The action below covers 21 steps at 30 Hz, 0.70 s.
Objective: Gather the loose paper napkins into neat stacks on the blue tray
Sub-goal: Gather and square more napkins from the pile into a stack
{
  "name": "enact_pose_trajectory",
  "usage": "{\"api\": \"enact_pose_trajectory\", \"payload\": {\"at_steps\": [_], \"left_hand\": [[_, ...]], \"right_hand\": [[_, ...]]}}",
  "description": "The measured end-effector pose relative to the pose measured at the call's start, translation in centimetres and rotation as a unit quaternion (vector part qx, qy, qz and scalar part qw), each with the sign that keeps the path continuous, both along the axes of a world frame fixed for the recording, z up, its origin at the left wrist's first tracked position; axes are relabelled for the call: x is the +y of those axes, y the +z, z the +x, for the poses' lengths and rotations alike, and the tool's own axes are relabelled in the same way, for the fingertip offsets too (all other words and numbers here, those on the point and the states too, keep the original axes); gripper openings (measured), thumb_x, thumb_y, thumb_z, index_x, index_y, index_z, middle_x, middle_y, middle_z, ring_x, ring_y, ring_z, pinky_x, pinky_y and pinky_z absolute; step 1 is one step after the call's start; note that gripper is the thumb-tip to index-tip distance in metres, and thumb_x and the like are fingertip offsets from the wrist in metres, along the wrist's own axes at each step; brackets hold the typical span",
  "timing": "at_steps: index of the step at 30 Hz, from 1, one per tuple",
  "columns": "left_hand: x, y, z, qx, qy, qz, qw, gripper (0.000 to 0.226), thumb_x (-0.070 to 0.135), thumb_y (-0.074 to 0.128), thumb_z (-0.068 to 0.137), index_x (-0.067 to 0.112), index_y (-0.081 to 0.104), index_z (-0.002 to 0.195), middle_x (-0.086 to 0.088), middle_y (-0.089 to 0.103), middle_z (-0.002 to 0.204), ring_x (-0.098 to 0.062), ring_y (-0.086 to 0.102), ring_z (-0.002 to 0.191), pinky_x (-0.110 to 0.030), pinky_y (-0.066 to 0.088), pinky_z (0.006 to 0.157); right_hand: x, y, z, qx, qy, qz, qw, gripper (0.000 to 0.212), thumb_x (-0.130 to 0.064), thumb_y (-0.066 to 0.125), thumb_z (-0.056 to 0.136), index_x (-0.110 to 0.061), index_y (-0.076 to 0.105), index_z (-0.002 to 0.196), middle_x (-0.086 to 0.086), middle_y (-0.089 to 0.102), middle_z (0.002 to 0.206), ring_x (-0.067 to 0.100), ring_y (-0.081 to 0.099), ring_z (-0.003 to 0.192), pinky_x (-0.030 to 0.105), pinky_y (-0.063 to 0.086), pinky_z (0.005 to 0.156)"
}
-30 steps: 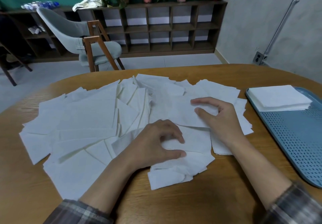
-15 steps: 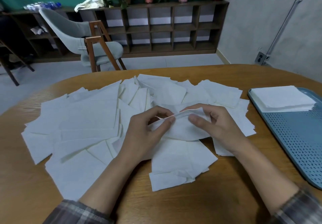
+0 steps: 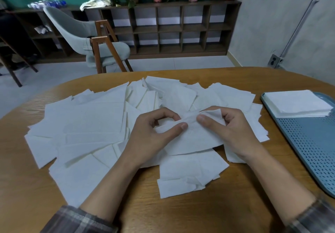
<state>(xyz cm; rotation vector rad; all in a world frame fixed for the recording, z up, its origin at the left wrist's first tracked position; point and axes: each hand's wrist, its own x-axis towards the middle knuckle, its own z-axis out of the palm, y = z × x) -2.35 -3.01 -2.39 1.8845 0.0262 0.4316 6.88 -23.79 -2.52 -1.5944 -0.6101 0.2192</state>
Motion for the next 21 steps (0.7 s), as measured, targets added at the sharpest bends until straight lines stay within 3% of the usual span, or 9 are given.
{"api": "enact_pose_trajectory", "payload": {"at_steps": [3,6,8,11,15,17,19,21], "left_hand": [[0.0,0.0,0.1,-0.014,0.008,-0.014,1.000,0.003,0.021,0.082,0.090,0.021,0.080,0.087,0.013,0.078,0.091,-0.005,0.070,0.090,-0.013,0.046,0.072],[0.1,-0.2,0.2,-0.024,0.018,-0.018,0.999,0.003,0.021,0.082,0.091,0.020,0.081,0.088,0.012,0.079,0.093,-0.007,0.072,0.093,-0.019,0.049,0.075],[0.0,-0.3,0.2,-0.023,0.023,-0.022,0.999,0.005,0.024,0.082,0.090,0.020,0.081,0.088,0.012,0.080,0.093,-0.006,0.069,0.082,-0.021,0.048,0.067],[0.0,-0.4,0.3,-0.025,0.045,-0.024,0.998,0.009,0.030,0.085,0.087,0.023,0.081,0.085,0.010,0.079,0.090,-0.013,0.045,0.057,-0.018,0.035,0.054],[0.0,-0.5,0.4,-0.027,0.070,-0.048,0.996,0.011,0.027,0.089,0.083,0.021,0.079,0.085,0.003,0.076,0.080,-0.006,0.039,0.052,-0.016,0.030,0.051],[-0.1,-0.6,0.5,-0.023,0.085,-0.040,0.995,0.016,0.029,0.091,0.081,0.025,0.077,0.090,-0.008,0.072,0.077,-0.010,0.036,0.054,-0.022,0.029,0.051],[-0.3,-0.7,0.4,-0.030,0.088,-0.014,0.996,0.024,0.029,0.090,0.083,0.029,0.074,0.101,-0.001,0.073,0.075,-0.005,0.051,0.058,-0.019,0.037,0.056],[-0.2,-1.0,0.5,-0.055,0.080,0.035,0.995,0.033,0.023,0.087,0.086,0.025,0.069,0.113,0.012,0.076,0.097,-0.005,0.071,0.091,-0.017,0.050,0.074]], "right_hand": [[-0.1,0.0,0.0,0.008,-0.011,0.006,1.000,0.023,-0.030,0.074,0.090,-0.009,0.080,0.096,0.006,0.080,0.098,0.023,0.075,0.094,0.031,0.057,0.076],[0.0,0.0,0.0,0.011,-0.014,0.004,1.000,0.021,-0.031,0.074,0.090,-0.013,0.080,0.096,0.003,0.080,0.098,0.019,0.076,0.094,0.031,0.059,0.077],[0.1,0.0,0.0,0.018,-0.020,-0.001,1.000,0.018,-0.030,0.073,0.091,-0.014,0.080,0.097,0.001,0.080,0.098,0.017,0.076,0.094,0.030,0.059,0.077],[0.3,0.2,-0.1,0.017,-0.032,-0.005,0.999,0.014,-0.027,0.073,0.093,-0.019,0.079,0.103,-0.006,0.079,0.103,0.014,0.075,0.097,0.027,0.060,0.076],[0.2,0.8,-0.5,0.003,0.015,-0.012,1.000,0.045,-0.028,0.075,0.090,-0.046,0.058,0.128,-0.032,0.066,0.120,0.006,0.071,0.105,0.023,0.059,0.077],[0.2,0.5,-0.4,-0.042,0.032,-0.053,0.997,0.033,-0.023,0.077,0.091,-0.038,0.070,0.119,-0.026,0.070,0.117,0.003,0.068,0.109,0.017,0.054,0.088],[0.1,0.2,-0.2,-0.052,0.036,-0.080,0.995,0.016,-0.013,0.074,0.095,-0.025,0.082,0.103,-0.018,0.078,0.106,-0.002,0.068,0.109,0.011,0.048,0.093],[0.0,-0.2,0.2,-0.051,-0.005,-0.090,0.995,0.020,-0.008,0.070,0.098,-0.023,0.084,0.099,-0.017,0.080,0.104,-0.004,0.068,0.110,0.013,0.048,0.098]]}}
